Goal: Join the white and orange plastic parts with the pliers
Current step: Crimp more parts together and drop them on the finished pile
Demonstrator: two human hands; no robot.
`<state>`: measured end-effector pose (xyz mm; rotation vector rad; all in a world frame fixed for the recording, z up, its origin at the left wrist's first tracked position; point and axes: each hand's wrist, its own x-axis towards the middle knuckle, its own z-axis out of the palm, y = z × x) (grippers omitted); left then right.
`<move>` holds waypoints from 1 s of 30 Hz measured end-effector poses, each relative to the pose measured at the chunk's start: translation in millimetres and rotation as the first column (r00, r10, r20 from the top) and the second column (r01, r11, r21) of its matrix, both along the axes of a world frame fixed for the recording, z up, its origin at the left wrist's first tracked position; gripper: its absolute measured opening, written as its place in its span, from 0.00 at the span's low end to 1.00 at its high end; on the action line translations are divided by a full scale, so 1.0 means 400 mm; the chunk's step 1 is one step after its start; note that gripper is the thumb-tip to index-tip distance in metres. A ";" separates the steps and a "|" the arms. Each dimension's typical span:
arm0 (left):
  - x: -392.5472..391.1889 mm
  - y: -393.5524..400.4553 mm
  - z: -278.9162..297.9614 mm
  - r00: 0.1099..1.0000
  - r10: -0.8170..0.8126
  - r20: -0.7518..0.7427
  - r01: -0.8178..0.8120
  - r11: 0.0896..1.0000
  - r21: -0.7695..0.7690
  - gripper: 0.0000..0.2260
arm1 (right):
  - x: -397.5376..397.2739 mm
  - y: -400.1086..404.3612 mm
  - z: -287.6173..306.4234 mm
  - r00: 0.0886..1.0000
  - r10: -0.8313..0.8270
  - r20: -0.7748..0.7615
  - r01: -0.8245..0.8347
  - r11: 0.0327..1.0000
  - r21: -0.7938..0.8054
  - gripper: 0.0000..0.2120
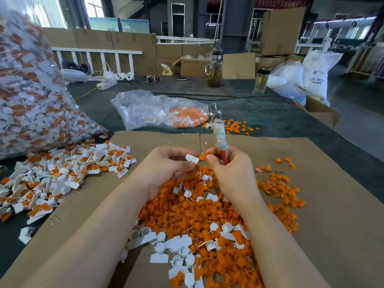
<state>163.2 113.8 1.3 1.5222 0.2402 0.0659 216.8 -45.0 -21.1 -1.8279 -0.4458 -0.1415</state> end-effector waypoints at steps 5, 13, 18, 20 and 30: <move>0.002 -0.015 0.005 0.989 0.148 0.004 -0.148 0.988 0.050 0.06 | -0.003 -0.001 0.005 1.000 -0.009 0.004 0.009 0.999 0.041 0.05; 0.003 -0.040 0.003 0.958 0.281 0.052 -0.282 0.959 0.017 0.05 | -0.011 0.002 0.009 0.998 0.001 0.059 -0.003 0.999 0.037 0.02; -0.004 -0.062 0.015 0.972 0.229 0.052 -0.225 0.972 -0.066 0.02 | -0.011 0.002 0.010 0.996 -0.026 0.087 0.019 0.997 0.073 0.03; -0.006 -0.068 0.019 0.974 0.224 0.043 -0.218 0.970 -0.110 0.02 | -0.011 0.001 0.009 0.994 -0.054 0.099 0.045 0.995 0.091 0.04; -0.011 -0.083 0.022 0.975 0.209 0.078 -0.191 0.963 -0.191 0.01 | -0.010 0.005 0.002 0.971 -0.158 0.178 0.150 0.987 0.060 0.07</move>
